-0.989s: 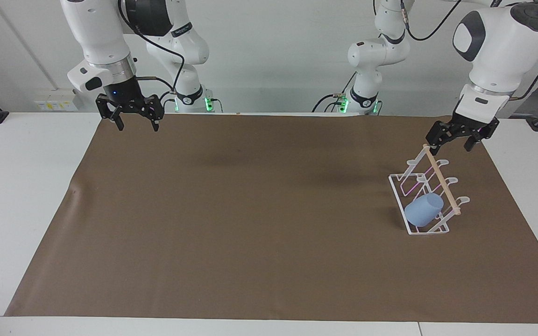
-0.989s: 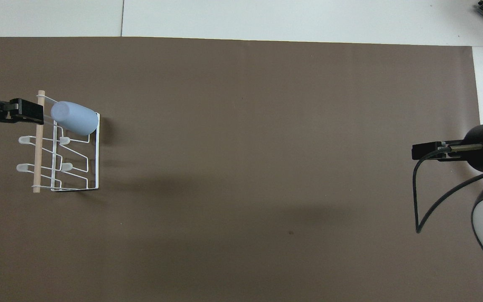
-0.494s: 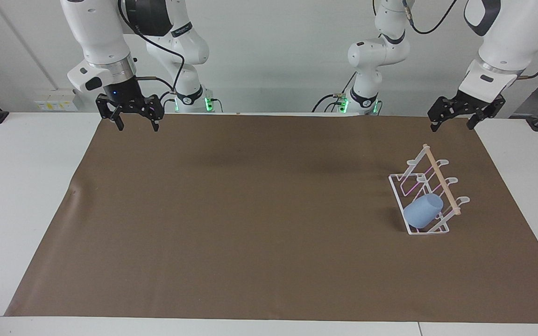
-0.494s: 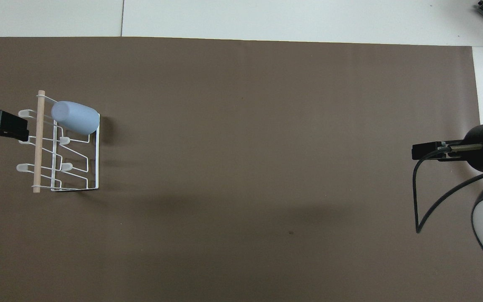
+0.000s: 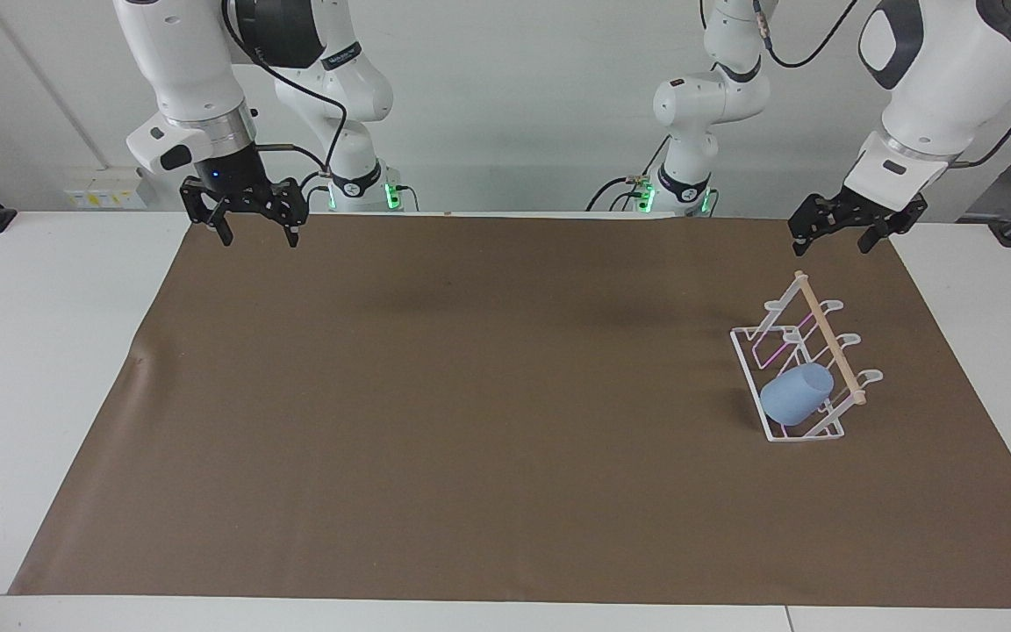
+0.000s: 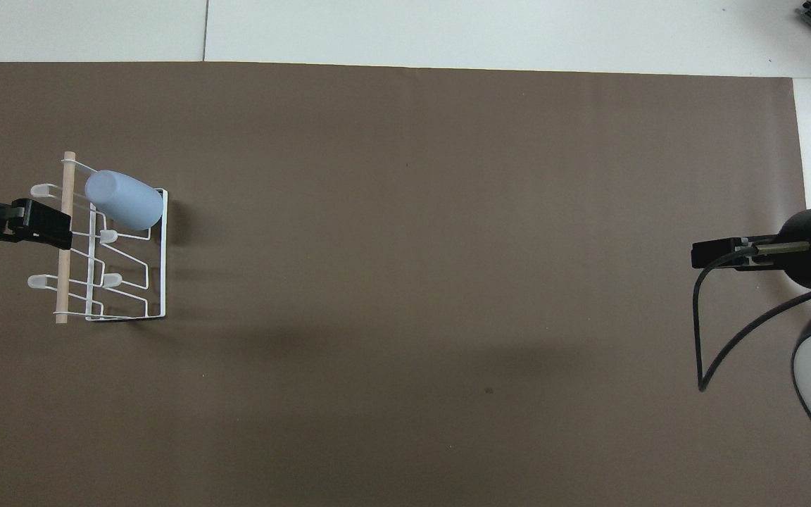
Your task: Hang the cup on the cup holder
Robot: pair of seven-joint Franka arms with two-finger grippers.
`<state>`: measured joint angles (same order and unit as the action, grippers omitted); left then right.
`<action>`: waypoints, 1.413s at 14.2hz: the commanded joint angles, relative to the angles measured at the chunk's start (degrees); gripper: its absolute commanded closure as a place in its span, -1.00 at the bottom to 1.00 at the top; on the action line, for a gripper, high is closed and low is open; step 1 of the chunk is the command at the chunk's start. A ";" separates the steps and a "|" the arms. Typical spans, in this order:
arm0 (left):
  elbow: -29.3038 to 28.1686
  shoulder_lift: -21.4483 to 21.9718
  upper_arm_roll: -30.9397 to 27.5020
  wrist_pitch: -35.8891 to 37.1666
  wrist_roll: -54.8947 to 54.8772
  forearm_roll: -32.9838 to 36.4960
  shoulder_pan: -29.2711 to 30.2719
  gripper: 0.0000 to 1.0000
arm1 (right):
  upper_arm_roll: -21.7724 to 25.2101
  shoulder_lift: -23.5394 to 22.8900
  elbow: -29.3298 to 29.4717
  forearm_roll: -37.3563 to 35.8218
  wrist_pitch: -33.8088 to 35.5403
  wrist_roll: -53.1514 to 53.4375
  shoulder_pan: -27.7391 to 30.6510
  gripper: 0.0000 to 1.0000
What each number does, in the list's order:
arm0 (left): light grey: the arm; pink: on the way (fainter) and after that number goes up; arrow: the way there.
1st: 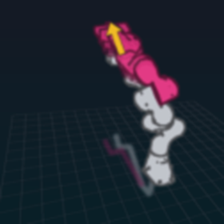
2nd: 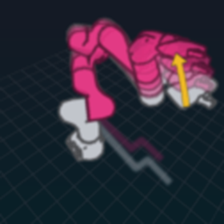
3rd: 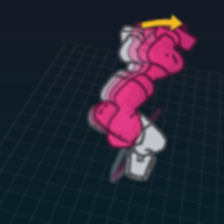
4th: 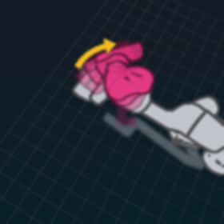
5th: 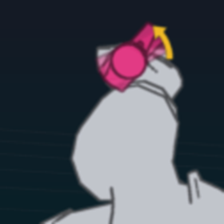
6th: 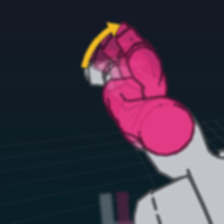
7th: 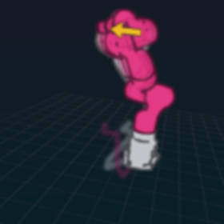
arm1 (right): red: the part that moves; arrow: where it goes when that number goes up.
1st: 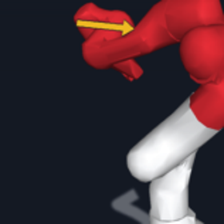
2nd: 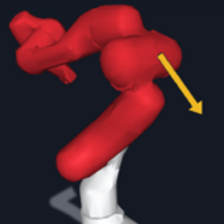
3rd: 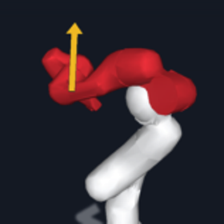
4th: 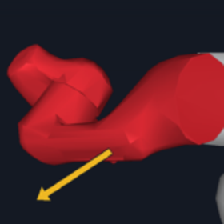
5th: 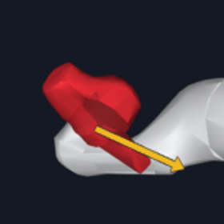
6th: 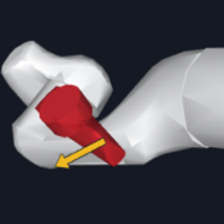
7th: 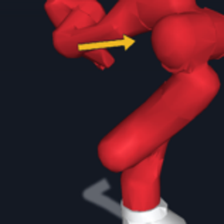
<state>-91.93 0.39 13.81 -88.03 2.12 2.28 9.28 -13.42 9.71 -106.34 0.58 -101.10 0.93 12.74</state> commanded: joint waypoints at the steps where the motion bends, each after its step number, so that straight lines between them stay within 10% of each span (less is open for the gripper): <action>1: -2.11 2.68 -0.45 -1.36 -0.18 -0.87 -0.06 -1.00 | -0.47 0.40 0.08 -0.32 0.46 0.83 0.80 -1.00; 12: 0.26 2.42 -0.45 1.02 -0.80 -2.01 -0.40 -1.00 | -0.38 0.40 0.08 -0.32 0.46 0.83 0.80 -1.00; 20: 4.13 1.72 -11.42 5.59 -5.11 -1.49 -12.35 -1.00 | -0.38 0.40 0.08 -0.32 0.46 0.83 0.80 -1.00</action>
<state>-88.33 2.28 4.83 -83.43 -1.84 0.98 -0.28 -13.42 9.71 -106.34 0.58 -101.09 0.93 12.75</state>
